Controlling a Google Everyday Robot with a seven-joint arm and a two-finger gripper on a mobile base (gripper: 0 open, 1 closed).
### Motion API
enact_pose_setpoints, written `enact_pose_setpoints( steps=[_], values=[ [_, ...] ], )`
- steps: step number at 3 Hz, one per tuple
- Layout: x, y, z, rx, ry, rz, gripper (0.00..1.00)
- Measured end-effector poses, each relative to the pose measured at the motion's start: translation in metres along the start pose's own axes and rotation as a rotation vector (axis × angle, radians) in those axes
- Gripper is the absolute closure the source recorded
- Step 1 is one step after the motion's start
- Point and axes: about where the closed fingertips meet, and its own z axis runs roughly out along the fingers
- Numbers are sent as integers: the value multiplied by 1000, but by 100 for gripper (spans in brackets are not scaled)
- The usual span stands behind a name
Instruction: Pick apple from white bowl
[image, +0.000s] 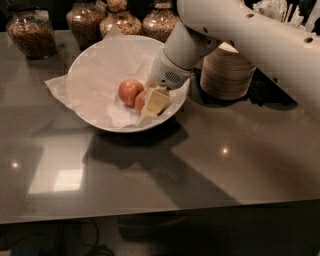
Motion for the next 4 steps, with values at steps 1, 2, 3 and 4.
enact_pose_setpoints(
  steps=[1, 2, 3, 4],
  values=[
    [3, -1, 4, 0, 6, 6, 27],
    [5, -2, 5, -2, 8, 8, 45],
    [5, -2, 5, -2, 8, 8, 69],
    [5, -2, 5, -2, 8, 8, 92]
  ],
)
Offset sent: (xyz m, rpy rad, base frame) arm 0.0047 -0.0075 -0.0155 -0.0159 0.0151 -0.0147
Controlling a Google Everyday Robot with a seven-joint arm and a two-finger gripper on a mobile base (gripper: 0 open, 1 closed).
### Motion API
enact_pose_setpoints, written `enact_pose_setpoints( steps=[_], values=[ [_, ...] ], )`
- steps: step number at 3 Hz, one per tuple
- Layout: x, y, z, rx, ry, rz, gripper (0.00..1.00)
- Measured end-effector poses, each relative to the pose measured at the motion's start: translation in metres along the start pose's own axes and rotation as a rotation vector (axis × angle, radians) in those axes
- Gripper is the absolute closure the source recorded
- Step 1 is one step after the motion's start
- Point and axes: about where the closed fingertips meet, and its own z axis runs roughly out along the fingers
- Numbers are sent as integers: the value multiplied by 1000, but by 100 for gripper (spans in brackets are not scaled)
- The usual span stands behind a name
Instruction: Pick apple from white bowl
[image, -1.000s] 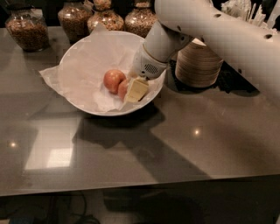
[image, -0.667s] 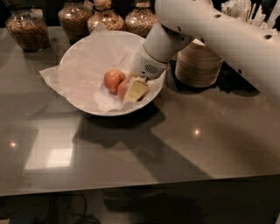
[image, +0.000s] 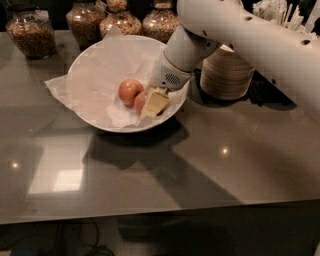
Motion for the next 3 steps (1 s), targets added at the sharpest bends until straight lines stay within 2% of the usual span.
enact_pose_setpoints(
  steps=[1, 2, 3],
  values=[
    [-2, 3, -3, -8, -31, -8, 100],
    [-11, 5, -26, -1, -140, -35, 100],
    [-19, 8, -65, 9, -265, -74, 100]
  ],
)
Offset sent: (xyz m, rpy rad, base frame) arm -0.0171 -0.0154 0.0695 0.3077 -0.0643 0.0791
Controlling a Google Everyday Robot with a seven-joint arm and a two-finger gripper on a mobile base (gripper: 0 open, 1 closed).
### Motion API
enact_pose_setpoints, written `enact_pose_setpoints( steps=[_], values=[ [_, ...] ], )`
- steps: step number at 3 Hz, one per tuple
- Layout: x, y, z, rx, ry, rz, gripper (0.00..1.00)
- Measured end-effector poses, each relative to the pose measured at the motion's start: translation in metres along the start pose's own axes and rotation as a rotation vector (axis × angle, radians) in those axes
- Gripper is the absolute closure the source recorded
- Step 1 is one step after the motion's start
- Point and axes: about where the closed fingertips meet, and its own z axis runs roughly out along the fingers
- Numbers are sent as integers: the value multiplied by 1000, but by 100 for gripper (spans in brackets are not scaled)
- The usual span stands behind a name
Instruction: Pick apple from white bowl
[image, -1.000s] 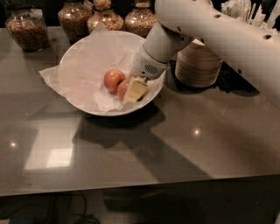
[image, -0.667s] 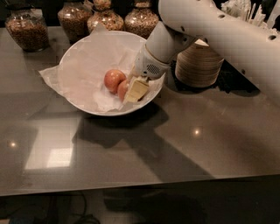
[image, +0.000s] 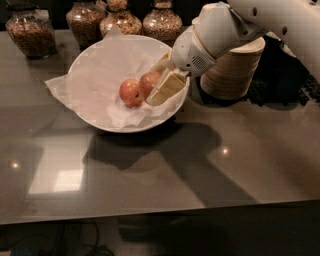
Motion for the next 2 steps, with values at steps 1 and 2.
enact_pose_setpoints(
  steps=[1, 2],
  values=[
    [-16, 2, -35, -7, -136, -50, 100],
    [-34, 8, -66, -23, -254, -119, 100]
  ],
)
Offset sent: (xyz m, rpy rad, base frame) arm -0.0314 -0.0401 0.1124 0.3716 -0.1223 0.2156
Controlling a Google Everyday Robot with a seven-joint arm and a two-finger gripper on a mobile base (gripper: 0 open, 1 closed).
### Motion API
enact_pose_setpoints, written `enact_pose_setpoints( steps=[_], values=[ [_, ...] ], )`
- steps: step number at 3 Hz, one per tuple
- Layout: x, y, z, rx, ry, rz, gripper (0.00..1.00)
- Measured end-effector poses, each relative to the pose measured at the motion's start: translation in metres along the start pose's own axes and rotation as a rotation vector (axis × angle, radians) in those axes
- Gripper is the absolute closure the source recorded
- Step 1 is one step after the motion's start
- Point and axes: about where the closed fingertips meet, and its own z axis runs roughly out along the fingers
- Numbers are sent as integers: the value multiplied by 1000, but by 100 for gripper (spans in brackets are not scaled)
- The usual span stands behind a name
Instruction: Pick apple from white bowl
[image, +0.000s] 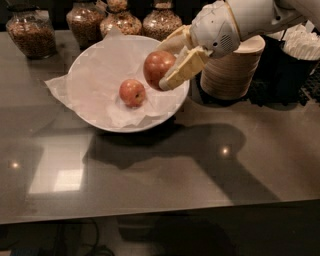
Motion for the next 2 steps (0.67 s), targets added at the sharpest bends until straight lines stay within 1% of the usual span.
enact_pose_setpoints(
  steps=[1, 2],
  values=[
    [-21, 7, -15, -23, -77, -88, 100],
    [-23, 7, -15, -23, -81, -97, 100]
  ],
)
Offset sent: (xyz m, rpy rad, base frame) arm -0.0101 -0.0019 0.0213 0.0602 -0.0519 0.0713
